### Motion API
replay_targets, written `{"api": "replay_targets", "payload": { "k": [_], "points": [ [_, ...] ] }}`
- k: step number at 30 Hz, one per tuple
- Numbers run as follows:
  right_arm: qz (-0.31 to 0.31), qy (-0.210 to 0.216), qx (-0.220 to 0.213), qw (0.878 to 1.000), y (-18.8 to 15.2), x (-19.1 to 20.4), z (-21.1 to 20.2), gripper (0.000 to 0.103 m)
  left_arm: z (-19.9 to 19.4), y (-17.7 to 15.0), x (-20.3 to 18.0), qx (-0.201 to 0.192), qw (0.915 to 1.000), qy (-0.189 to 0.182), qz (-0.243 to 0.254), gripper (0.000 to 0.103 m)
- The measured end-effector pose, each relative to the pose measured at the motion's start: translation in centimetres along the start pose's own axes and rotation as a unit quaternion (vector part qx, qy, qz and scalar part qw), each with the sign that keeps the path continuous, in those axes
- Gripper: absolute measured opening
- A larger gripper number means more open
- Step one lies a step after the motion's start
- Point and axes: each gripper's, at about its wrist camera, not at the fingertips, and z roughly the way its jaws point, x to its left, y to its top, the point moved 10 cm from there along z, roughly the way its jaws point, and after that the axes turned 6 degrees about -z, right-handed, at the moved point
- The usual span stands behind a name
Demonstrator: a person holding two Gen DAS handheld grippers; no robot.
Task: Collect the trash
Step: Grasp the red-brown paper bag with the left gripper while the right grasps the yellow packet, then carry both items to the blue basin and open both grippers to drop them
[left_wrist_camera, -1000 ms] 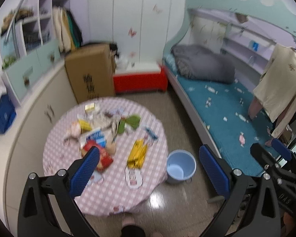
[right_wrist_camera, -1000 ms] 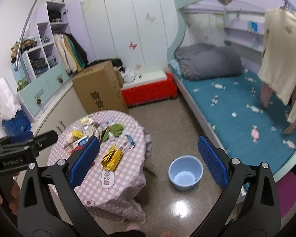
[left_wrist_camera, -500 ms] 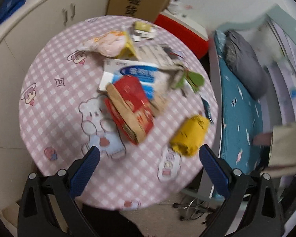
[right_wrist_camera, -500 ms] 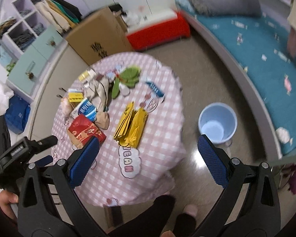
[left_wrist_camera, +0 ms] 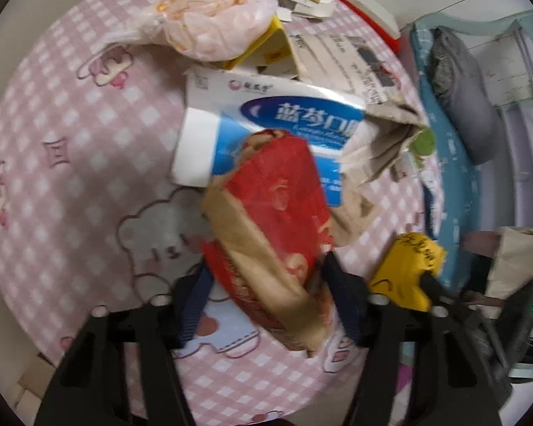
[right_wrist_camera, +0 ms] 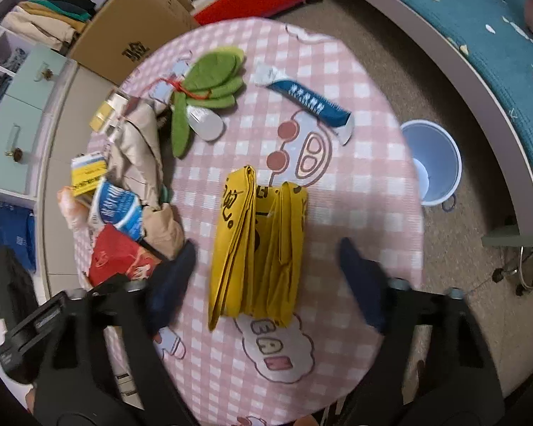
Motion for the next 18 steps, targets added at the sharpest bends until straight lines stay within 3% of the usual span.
{"api": "replay_targets", "payload": {
  "k": [1,4,6,11,15,18],
  "points": [
    [0.004,0.005,0.007,1.000,0.0,0.0,0.5,0.045,0.0,0.1,-0.3,0.001,1.0000,0.000,0.009,0.046],
    [0.004,0.014,0.014,1.000,0.0,0.3,0.8,0.036,-0.8,0.1,-1.5,-0.006,0.9991,0.005,0.042,0.035],
    [0.003,0.029,0.019,0.999,0.0,0.5,0.6,0.035,-2.2,-0.3,-2.6,-0.008,0.9981,-0.001,0.061,0.028],
    [0.005,0.061,0.005,0.998,0.2,-0.2,-2.6,0.034,-5.7,-2.1,-6.1,-0.028,0.9931,-0.004,0.114,0.027],
    [0.002,0.070,-0.031,0.997,1.5,-3.3,-6.9,0.034,-7.8,-3.0,-12.2,-0.062,0.9794,-0.017,0.191,0.027],
    [-0.002,0.050,-0.055,0.997,3.2,-6.2,-8.9,0.034,-6.7,-3.6,-17.6,-0.076,0.9663,-0.013,0.246,0.027]
  ]
}}
